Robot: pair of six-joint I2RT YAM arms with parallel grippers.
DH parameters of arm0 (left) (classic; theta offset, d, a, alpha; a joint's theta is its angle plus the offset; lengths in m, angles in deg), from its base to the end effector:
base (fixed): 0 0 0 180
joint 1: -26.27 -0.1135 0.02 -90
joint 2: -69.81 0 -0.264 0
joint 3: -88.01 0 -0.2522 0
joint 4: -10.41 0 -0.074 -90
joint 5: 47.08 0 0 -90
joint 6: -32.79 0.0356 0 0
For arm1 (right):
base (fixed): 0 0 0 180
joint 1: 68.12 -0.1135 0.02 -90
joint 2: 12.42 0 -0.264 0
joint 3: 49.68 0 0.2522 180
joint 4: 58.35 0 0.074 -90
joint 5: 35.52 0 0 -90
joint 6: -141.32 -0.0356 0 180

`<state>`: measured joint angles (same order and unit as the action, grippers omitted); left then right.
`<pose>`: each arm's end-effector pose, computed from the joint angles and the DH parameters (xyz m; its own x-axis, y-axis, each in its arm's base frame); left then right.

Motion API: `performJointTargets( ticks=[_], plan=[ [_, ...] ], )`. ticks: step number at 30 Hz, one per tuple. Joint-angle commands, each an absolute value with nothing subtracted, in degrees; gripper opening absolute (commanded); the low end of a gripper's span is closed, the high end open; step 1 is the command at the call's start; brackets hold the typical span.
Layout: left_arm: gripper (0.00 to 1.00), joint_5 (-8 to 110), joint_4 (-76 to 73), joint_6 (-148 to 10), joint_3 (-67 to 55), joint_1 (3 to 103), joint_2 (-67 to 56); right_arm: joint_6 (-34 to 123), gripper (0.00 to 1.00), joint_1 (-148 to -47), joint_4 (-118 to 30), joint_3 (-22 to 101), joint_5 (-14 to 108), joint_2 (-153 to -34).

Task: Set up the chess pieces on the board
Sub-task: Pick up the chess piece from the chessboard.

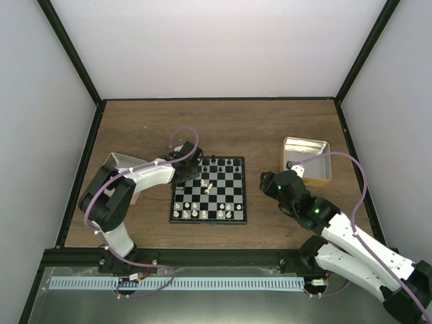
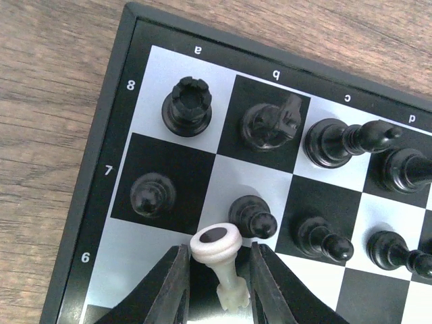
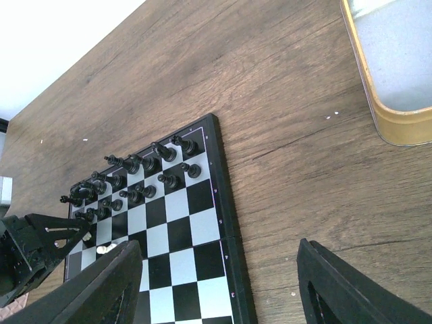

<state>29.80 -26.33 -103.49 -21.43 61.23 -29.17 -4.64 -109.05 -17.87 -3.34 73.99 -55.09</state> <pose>0.2740 -0.1817 0.1556 -0.8609 -0.2570 -0.4392 -0.2058 0.9652 -0.1612 0.1315 0.0983 0.2441 -0.5977 0.5155 -0.6140 0.1425 0.8220 0.5514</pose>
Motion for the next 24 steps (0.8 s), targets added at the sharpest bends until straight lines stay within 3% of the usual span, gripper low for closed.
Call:
performJointTargets(
  ticks=[1, 11, 24],
  plan=[
    [0.27, 28.8, -25.3, -103.5, -20.4, 61.0, -30.4, -4.1, 0.65, -108.6, -17.7, -3.4, 75.4, -54.5],
    [0.09, 29.5, -28.9, -104.3, -20.8, 61.0, -29.6, -4.3, 0.65, -108.6, -17.6, -3.4, 75.3, -54.3],
    [0.06, 41.8, -31.4, -99.2, -28.9, 61.2, -14.3, 0.9, 0.65, -108.6, -24.8, -3.3, 64.8, -57.3]
  ],
)
